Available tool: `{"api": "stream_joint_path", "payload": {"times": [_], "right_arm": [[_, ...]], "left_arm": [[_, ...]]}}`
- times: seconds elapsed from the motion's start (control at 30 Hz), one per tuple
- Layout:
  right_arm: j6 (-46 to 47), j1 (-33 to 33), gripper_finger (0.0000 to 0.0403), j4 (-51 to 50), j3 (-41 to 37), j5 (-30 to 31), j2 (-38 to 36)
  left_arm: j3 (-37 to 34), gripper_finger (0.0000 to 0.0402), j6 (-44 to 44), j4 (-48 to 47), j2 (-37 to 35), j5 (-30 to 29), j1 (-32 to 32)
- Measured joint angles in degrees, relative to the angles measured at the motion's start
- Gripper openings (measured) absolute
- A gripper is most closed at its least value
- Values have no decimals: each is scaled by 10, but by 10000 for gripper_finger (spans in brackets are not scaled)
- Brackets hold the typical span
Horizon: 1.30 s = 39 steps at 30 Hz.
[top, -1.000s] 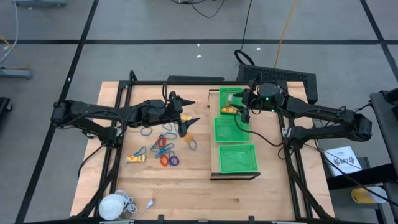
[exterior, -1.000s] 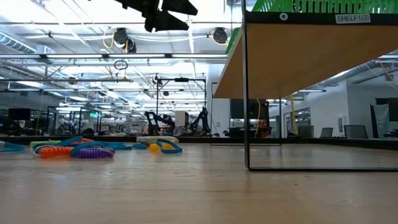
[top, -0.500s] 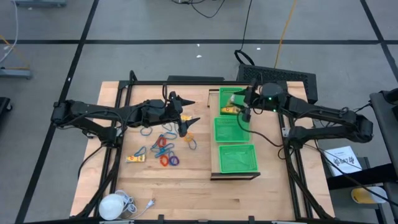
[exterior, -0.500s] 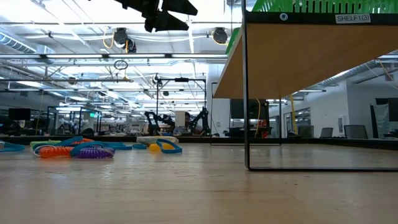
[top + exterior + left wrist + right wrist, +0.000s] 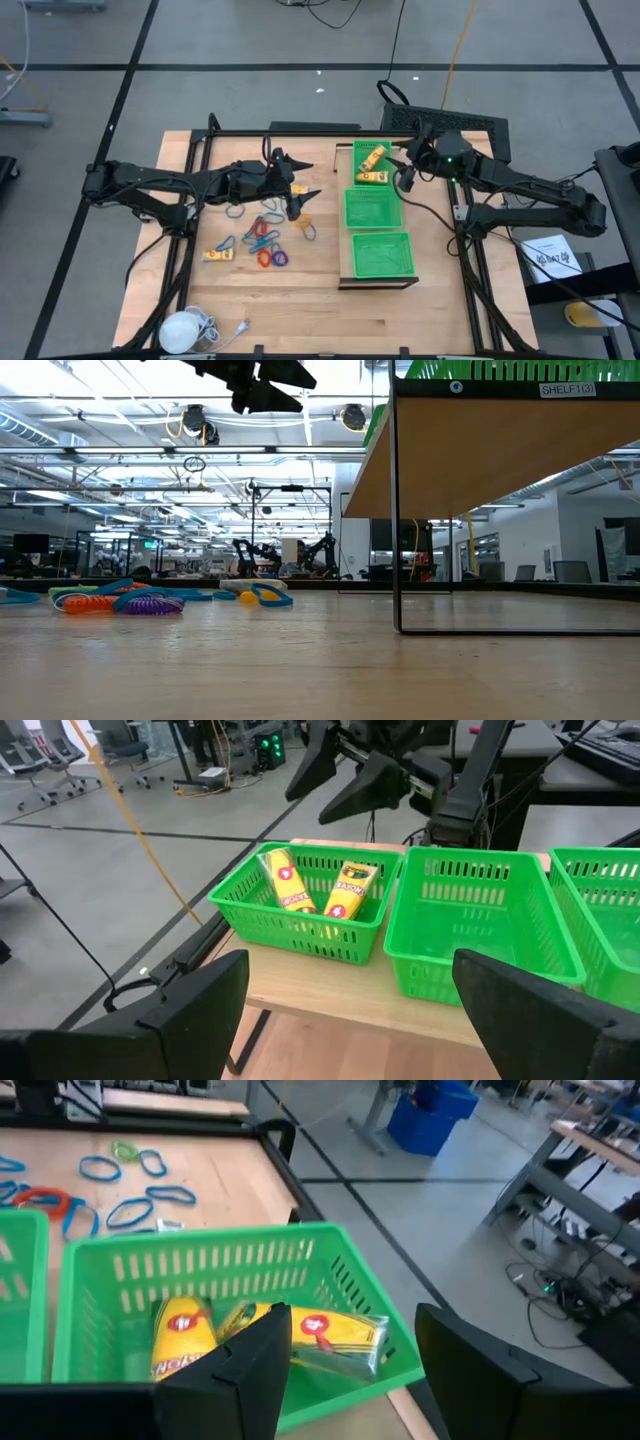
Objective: Pick & Place Office Desk Supplies
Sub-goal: Put the yellow crayon box into the top green bin
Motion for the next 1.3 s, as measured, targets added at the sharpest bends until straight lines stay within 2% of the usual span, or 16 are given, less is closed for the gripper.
{"api": "stream_joint_path", "payload": {"times": [0.37, 0.73, 0.97, 1.13, 1.3], "right_arm": [[15, 0, 202, 14, 1, -3, 44], [45, 0, 157, -150, 176, -2, 188], [45, -3, 119, -195, 188, -2, 252], [34, 1, 106, -186, 190, -3, 266], [24, 12, 106, -165, 188, -3, 239]], "left_arm": [[0, 361, -10, 1, 0, 0, 0], [0, 360, -15, 1, 0, 0, 0], [0, 360, -15, -1, 0, 0, 0], [0, 361, -13, -2, 0, 0, 0], [0, 360, -13, -2, 0, 0, 0]]}}
